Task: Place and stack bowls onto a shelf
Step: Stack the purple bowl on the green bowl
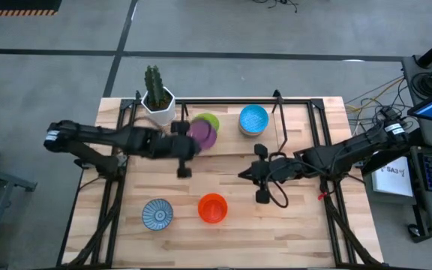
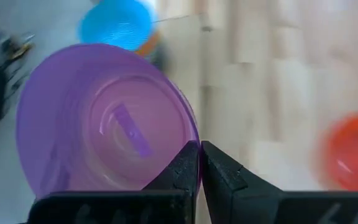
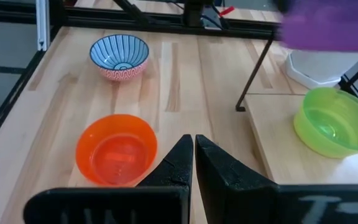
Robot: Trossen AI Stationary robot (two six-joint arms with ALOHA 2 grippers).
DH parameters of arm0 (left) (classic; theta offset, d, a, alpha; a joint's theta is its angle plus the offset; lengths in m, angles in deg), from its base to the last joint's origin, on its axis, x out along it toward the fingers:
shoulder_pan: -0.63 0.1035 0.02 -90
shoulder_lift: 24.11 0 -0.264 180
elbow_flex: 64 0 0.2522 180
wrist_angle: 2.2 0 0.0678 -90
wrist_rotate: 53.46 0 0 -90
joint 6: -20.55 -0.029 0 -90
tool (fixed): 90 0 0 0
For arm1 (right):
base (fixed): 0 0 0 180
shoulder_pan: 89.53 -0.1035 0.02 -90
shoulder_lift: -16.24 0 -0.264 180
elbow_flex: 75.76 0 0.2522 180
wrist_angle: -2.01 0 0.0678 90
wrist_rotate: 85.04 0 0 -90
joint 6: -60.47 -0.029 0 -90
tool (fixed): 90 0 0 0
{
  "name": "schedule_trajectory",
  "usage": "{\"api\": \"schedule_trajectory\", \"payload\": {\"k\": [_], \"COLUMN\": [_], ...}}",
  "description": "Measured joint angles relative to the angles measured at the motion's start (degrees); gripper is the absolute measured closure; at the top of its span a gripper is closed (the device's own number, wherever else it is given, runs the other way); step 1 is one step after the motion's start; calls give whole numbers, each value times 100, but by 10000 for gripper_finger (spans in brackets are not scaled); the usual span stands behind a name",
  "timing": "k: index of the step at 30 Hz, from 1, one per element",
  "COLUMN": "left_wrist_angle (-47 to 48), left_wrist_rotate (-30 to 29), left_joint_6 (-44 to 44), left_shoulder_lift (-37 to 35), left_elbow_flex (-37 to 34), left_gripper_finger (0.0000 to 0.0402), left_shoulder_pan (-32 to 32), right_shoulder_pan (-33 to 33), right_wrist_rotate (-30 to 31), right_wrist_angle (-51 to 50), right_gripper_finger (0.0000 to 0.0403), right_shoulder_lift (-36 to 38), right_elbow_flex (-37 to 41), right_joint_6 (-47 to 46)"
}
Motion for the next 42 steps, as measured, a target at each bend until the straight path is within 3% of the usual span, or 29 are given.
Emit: {"api": "schedule_trajectory", "payload": {"k": [5,11,18,24,42], "left_wrist_angle": [-510,-759,-636,-495,-610], "left_wrist_rotate": [97,876,866,175,274], "left_joint_6": [-19,-32,-313,-413,-474], "left_shoulder_lift": [35,331,1074,1503,1775], "left_elbow_flex": [-326,-468,-179,-81,-52], "left_gripper_finger": [402,401,401,401,401], "left_shoulder_pan": [974,1623,1687,1736,1768], "right_shoulder_pan": [-11,-11,-11,-11,-11], "right_wrist_rotate": [-15,-17,-17,-17,-17], "right_wrist_angle": [-2,-8,-7,-18,-32], "right_gripper_finger": [394,394,394,394,394], "right_shoulder_lift": [32,35,35,35,35], "right_elbow_flex": [0,4,7,8,13], "right_joint_6": [147,191,199,199,197]}}
